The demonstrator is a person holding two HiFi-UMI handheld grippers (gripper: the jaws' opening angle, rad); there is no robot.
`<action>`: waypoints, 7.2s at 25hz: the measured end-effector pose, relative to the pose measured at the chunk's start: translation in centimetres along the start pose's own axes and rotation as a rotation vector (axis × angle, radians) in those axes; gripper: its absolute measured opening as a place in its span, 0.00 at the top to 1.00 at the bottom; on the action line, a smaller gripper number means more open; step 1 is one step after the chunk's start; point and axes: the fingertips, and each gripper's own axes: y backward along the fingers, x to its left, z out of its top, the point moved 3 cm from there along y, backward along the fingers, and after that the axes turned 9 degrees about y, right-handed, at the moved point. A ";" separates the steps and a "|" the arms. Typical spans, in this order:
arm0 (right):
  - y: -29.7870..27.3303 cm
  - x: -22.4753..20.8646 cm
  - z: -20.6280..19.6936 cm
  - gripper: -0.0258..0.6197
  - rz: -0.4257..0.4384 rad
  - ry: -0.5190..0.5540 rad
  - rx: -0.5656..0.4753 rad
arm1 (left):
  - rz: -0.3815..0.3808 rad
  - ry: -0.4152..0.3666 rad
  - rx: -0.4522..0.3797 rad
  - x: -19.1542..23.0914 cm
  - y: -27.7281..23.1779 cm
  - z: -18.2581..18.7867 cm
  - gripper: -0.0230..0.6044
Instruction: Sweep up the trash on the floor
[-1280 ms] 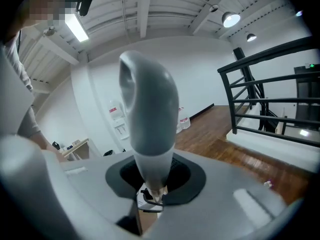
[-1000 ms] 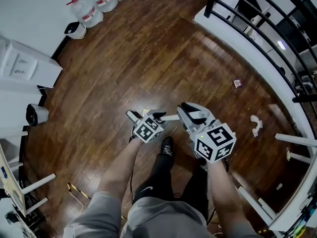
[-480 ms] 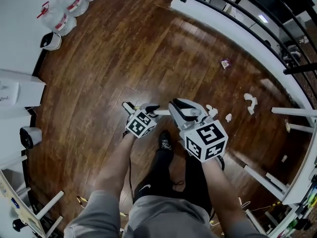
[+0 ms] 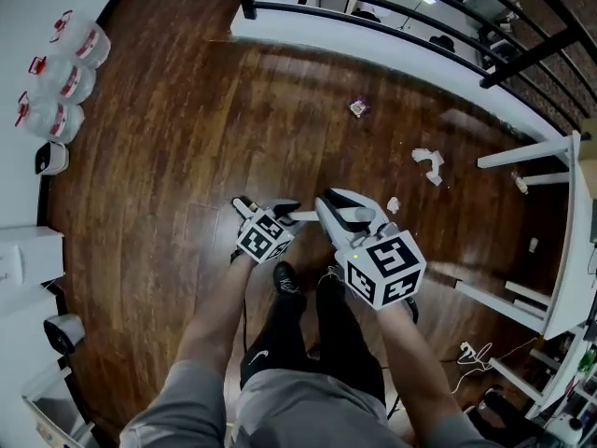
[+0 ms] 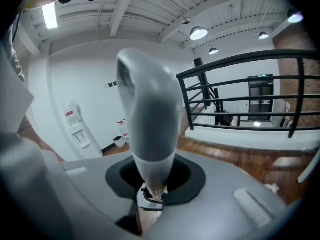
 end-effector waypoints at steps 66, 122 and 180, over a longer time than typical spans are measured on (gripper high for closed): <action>11.7 -42.5 2.7 0.87 -1.074 -0.616 -0.254 | -0.790 -0.927 0.560 -3.6 -34.4 35.2 0.76; 48.7 -24.5 -13.6 0.87 -1.530 -0.605 -0.263 | -1.190 -1.058 0.574 -47.9 -34.4 13.6 0.77; 50.9 -72.0 -8.1 0.87 -0.592 -0.107 -0.313 | -0.446 -0.475 0.033 -43.4 -67.6 48.0 0.77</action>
